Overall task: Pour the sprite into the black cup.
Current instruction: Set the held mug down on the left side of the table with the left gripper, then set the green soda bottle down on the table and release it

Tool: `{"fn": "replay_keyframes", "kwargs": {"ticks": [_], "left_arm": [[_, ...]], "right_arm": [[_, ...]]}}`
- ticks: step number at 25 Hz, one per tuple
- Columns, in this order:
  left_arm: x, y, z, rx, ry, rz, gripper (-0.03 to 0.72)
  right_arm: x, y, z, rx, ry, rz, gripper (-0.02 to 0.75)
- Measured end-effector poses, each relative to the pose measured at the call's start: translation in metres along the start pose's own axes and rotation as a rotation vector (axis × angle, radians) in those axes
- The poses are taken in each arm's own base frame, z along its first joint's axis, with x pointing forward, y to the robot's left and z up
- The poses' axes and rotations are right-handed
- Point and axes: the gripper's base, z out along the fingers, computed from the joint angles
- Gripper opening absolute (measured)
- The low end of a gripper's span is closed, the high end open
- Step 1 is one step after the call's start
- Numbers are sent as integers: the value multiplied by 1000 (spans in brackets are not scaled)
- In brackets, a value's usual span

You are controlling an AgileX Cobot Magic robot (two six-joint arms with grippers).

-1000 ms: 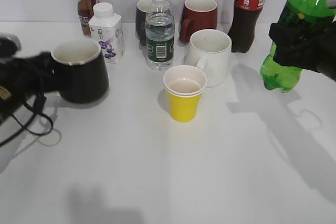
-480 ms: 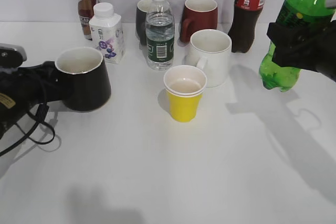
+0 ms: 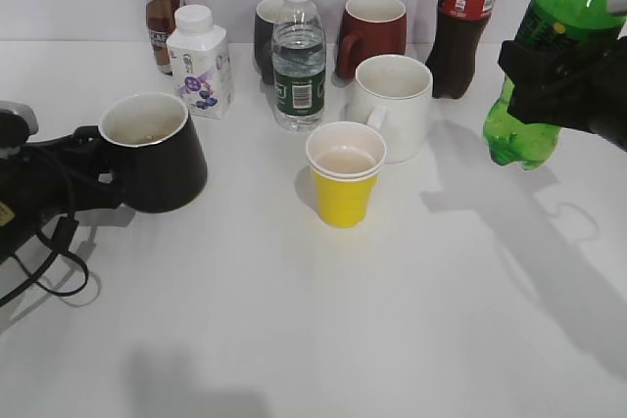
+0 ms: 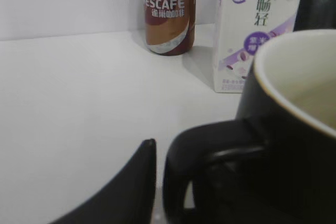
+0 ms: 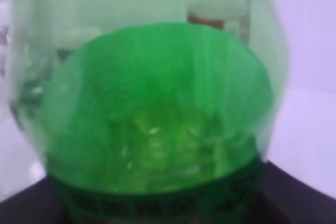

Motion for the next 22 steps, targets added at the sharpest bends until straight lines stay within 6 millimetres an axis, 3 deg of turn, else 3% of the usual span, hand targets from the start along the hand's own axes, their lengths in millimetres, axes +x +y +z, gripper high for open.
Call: {"fn": "replay_keyframes", "kwargs": {"ticks": [5,22], "left_arm": [[-1,0,-11,1,11,1,271],[-21,1,-57,7,-48,0,278]], "right_arm": [[3,0,2,1,8,1,398],[55,-2,27,7,90,4,398]]}}
